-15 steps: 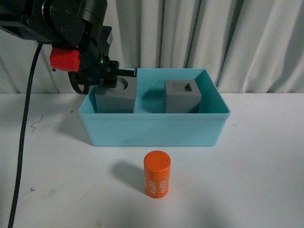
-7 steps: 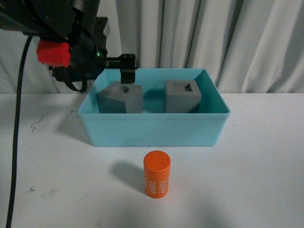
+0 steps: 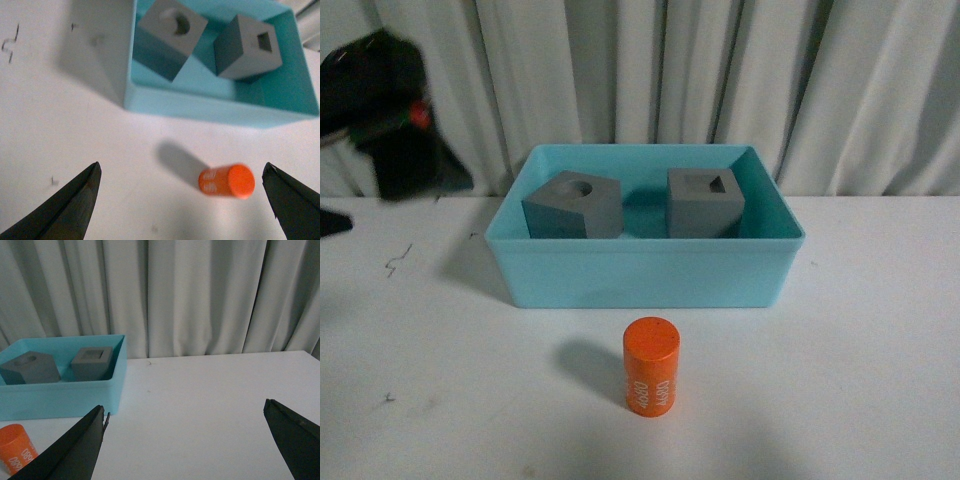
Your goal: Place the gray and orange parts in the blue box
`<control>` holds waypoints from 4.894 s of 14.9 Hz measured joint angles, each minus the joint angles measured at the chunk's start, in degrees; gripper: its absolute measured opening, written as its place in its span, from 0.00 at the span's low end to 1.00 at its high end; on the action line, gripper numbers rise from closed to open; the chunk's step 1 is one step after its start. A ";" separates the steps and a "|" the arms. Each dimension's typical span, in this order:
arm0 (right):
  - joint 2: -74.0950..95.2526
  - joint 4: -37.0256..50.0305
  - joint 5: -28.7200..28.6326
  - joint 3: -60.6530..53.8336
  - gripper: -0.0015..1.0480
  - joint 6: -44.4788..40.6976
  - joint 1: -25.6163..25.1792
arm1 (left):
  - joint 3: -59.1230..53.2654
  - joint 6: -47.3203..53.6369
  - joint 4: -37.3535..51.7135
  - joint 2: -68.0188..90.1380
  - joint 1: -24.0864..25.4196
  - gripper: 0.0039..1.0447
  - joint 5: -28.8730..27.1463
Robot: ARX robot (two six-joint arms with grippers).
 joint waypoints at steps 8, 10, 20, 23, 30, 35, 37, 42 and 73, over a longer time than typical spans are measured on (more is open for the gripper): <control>0.00 -0.04 0.07 0.00 0.94 0.00 0.22 | -29.75 17.44 47.32 -9.97 1.55 0.58 -12.55; 0.00 0.02 0.00 0.00 0.94 0.00 0.22 | -30.80 21.75 53.37 -15.93 4.09 0.38 -10.32; 0.00 0.00 -0.02 0.00 0.94 0.00 0.22 | -40.70 23.67 40.06 -37.48 15.58 0.01 1.20; 0.00 0.02 -0.02 0.00 0.94 0.00 0.22 | -40.72 23.69 34.14 -43.58 15.43 0.01 1.38; 0.00 0.02 -0.02 0.00 0.94 0.00 0.22 | -40.72 23.69 22.43 -55.95 15.43 0.01 1.36; 0.00 0.02 -0.02 0.00 0.94 0.00 0.22 | -40.72 23.69 17.09 -61.18 15.43 0.01 1.36; 0.00 0.02 -0.02 0.00 0.94 0.00 0.22 | -40.63 23.69 13.51 -63.87 15.43 0.01 1.33; 0.00 0.00 0.00 0.00 0.94 0.00 0.22 | -40.70 23.69 5.66 -72.11 15.43 0.46 1.38; 102.86 22.84 -30.10 39.89 0.94 -26.03 17.64 | -40.70 23.74 5.73 -72.11 15.43 0.94 1.40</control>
